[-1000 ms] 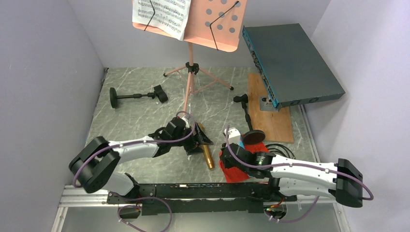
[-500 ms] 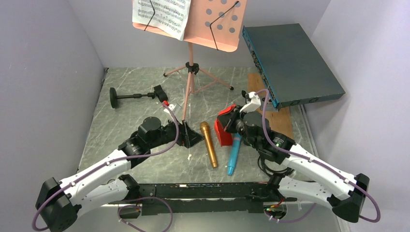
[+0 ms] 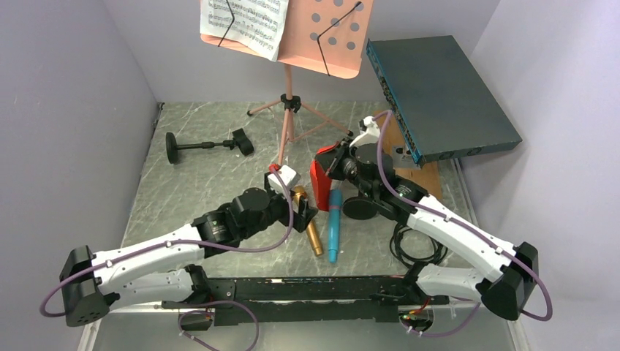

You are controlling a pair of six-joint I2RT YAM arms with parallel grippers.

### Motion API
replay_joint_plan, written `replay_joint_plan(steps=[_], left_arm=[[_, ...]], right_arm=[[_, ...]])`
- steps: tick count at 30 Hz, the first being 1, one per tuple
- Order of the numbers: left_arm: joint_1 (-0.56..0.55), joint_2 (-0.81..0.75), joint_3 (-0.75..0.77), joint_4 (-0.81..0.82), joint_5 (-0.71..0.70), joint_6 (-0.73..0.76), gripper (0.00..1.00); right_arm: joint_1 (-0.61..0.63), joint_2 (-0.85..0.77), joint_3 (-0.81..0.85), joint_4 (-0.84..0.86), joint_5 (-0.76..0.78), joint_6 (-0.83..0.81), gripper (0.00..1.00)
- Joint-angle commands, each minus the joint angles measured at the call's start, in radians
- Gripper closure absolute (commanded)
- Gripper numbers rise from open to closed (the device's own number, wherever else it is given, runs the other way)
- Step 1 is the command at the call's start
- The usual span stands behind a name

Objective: Set up the instrument practice props

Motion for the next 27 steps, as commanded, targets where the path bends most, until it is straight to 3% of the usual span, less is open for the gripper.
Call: replay_joint_plan(steps=[1,4,7,11,14,16,18,19,22,23,24,27], left_arm=[[0.018,-0.097,0.056,-0.103,0.007,-0.064,0.07],[0.023,-0.191,0.062,-0.271,0.069,-0.148,0.02],[0.052,-0.28,0.091,-0.511,0.034,-0.285,0.0],[0.166,-0.301,0.205,-0.947,-0.091,-0.665,0.01],[0.352,-0.242,0.236,-0.941,0.113,-0.703,0.01],[0.47,-0.158,0.256,-0.926,0.288,-0.686,0.01],[0.562,-0.082,0.301,-0.985,0.36,-0.655,0.01],[0.585,-0.067,0.319,-1.001,0.353,-0.641,0.01],[0.627,-0.096,0.295,-0.946,0.304,-0.627,0.0],[0.648,-0.094,0.286,-0.921,0.317,-0.617,0.01],[0.666,-0.086,0.277,-0.894,0.341,-0.608,0.01],[0.719,-0.043,0.263,-0.848,0.404,-0.553,0.0]], right_arm=[[0.001,0.029,0.036,0.101,-0.141,-0.216,1.0],[0.008,0.066,0.042,0.104,-0.265,-0.402,1.0],[0.03,0.086,0.023,0.081,-0.327,-0.591,1.0],[0.124,0.074,-0.083,0.117,-0.378,-0.785,1.0],[0.235,0.091,-0.132,0.125,-0.314,-0.865,0.99],[0.274,0.109,-0.136,0.12,-0.357,-0.878,0.98],[0.309,0.139,-0.12,0.086,-0.412,-0.888,0.93],[0.324,0.151,-0.108,0.057,-0.426,-0.887,0.89],[0.331,0.146,-0.147,0.06,-0.498,-0.801,0.4],[0.331,0.135,-0.167,0.085,-0.512,-0.758,0.29],[0.33,0.125,-0.185,0.107,-0.515,-0.717,0.21],[0.32,0.105,-0.194,0.091,-0.4,-0.602,0.09]])
